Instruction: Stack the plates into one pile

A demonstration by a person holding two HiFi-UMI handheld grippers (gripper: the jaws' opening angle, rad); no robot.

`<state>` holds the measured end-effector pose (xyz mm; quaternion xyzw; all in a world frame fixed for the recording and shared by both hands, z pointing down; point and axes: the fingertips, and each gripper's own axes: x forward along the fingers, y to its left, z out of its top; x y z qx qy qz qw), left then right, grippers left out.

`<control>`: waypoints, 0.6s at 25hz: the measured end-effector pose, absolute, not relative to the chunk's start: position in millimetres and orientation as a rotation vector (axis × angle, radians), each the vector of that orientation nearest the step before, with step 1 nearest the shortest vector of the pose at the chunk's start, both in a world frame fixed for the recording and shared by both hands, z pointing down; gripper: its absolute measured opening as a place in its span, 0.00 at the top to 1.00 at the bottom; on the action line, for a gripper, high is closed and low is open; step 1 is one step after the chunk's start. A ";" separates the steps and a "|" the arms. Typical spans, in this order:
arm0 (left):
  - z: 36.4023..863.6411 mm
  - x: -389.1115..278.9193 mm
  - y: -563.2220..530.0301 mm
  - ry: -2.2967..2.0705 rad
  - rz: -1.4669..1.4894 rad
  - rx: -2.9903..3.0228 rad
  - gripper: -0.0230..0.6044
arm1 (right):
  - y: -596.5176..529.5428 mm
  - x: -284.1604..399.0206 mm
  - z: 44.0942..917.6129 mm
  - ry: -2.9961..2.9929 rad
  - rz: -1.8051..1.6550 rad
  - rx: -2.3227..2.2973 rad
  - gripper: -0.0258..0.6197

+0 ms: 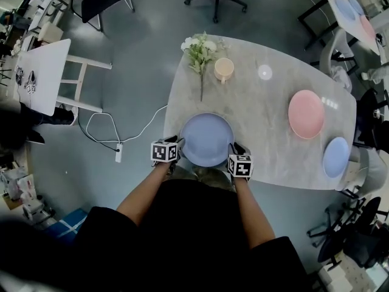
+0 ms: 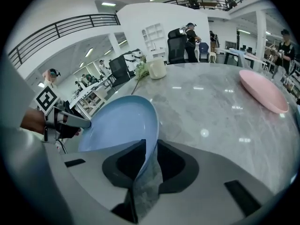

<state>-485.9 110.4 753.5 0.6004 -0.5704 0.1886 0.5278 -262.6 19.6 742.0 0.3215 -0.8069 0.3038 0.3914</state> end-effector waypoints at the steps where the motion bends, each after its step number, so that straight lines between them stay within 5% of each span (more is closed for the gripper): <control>1: 755.2 -484.0 109.0 -1.357 0.449 1.428 0.71 | 18.1 -262.3 744.0 -2.044 0.785 0.819 0.87; 7: 763.2 -475.0 102.8 -1.316 0.464 1.435 0.87 | 13.6 -263.1 753.2 -2.036 0.815 0.819 0.87; 15: 753.8 -476.2 103.0 -1.281 0.407 1.435 0.89 | 18.3 -260.0 753.1 -1.989 0.939 0.900 0.89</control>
